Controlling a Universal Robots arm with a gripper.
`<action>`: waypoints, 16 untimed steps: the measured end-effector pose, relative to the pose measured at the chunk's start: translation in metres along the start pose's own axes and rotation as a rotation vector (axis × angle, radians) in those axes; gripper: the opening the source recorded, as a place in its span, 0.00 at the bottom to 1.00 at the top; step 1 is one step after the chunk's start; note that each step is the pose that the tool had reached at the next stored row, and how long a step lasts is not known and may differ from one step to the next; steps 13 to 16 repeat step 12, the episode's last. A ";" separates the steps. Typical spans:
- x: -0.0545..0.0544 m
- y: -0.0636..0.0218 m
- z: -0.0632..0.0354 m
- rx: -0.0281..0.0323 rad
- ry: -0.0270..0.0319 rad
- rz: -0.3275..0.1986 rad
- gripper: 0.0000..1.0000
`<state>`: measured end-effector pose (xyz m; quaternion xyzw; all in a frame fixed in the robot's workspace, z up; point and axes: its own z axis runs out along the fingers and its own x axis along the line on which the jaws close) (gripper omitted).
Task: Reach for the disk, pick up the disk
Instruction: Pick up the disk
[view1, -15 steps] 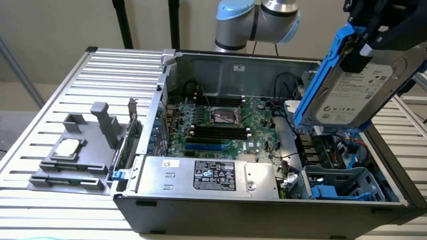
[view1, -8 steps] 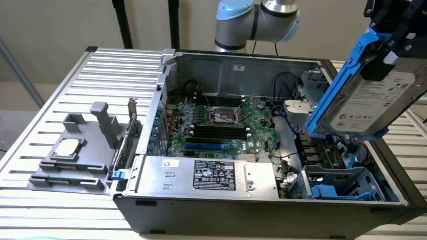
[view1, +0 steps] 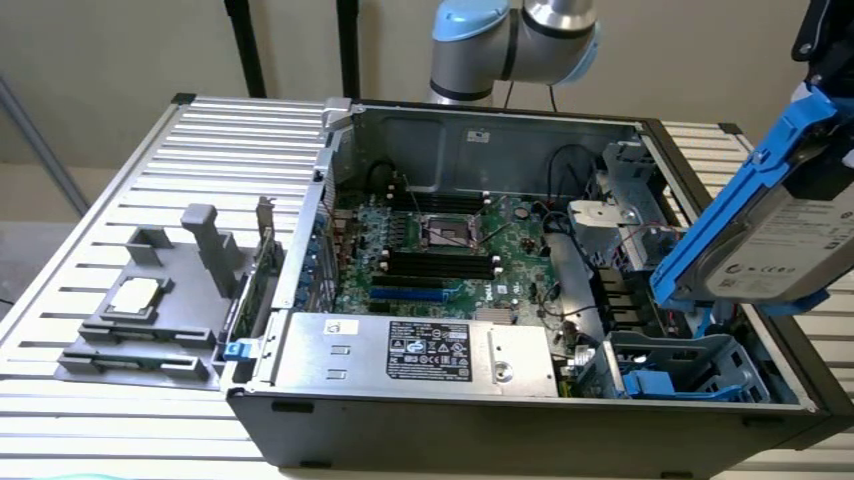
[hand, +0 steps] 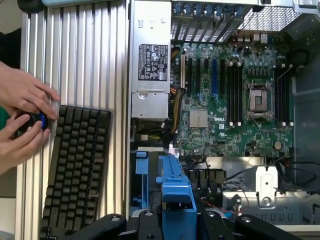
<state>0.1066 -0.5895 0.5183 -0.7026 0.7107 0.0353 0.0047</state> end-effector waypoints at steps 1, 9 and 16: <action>0.003 -0.0012 -0.0001 0.0000 0.0000 0.000 0.33; 0.009 -0.0021 0.0006 0.0014 -0.0069 0.000 0.33; 0.009 -0.0021 0.0006 0.0014 -0.0069 0.000 0.33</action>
